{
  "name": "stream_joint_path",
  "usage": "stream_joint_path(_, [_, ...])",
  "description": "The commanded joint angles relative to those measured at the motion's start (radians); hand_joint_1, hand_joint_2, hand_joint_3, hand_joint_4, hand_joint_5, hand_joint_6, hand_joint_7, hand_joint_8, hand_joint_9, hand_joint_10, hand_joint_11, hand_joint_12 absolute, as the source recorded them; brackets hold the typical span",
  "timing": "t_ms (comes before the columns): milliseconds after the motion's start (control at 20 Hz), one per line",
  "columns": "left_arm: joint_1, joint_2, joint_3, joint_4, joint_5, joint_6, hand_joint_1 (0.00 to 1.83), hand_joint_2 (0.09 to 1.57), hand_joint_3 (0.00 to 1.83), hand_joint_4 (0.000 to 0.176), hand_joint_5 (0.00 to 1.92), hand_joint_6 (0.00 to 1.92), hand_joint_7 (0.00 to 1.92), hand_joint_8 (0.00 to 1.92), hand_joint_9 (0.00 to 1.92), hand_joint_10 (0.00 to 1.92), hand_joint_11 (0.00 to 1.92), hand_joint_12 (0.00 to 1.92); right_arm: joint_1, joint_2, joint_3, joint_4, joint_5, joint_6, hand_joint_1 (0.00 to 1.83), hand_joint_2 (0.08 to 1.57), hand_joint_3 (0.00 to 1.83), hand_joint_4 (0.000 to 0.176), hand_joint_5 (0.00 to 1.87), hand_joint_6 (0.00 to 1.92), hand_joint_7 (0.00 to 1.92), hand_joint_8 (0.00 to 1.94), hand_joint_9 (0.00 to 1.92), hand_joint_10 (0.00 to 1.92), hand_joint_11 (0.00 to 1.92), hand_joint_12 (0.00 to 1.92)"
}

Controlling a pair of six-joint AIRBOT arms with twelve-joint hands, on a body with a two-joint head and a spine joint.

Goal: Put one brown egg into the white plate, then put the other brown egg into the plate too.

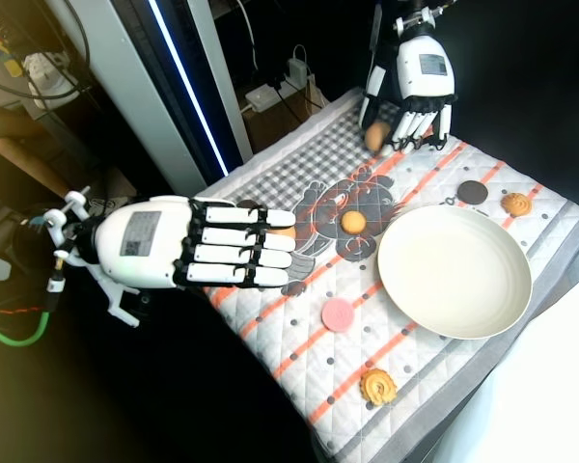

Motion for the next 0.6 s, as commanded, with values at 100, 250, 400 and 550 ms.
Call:
stream_joint_path(100, [-0.03,-0.009,0.026,-0.021,-0.112,-0.004,1.13,1.01,0.0,0.037,1.25,0.5,1.4,0.0,0.85,0.95,0.34,1.66,0.006,0.001,0.001,0.035,0.114,0.004,0.33,1.21,0.0,0.101,0.14,0.0,0.13,0.0,0.08,0.0,0.11,0.03])
stream_joint_path(250, [-0.083,-0.029,0.053,-0.024,-0.137,-0.004,1.18,0.99,0.0,0.0,1.35,0.25,1.24,0.45,0.9,0.97,0.39,1.68,0.006,0.001,0.001,0.035,0.114,0.004,0.33,1.21,0.0,0.104,0.14,0.0,0.13,0.0,0.09,0.0,0.11,0.03])
stream_joint_path(400, [-0.208,-0.104,0.13,-0.02,-0.155,-0.004,1.08,1.05,0.0,0.118,1.13,0.72,1.3,0.14,0.74,1.28,0.31,1.74,0.006,0.001,0.002,0.035,0.114,0.004,0.34,1.2,0.0,0.09,0.16,0.01,0.15,0.01,0.1,0.01,0.14,0.04])
stream_joint_path(550, [-0.332,-0.213,0.253,-0.02,-0.101,-0.001,1.24,1.05,0.0,0.0,1.18,0.44,1.16,0.79,0.76,1.1,0.23,1.66,0.006,-0.005,0.005,0.035,0.115,0.004,0.34,1.21,0.0,0.09,0.16,0.01,0.16,0.01,0.11,0.01,0.13,0.03])
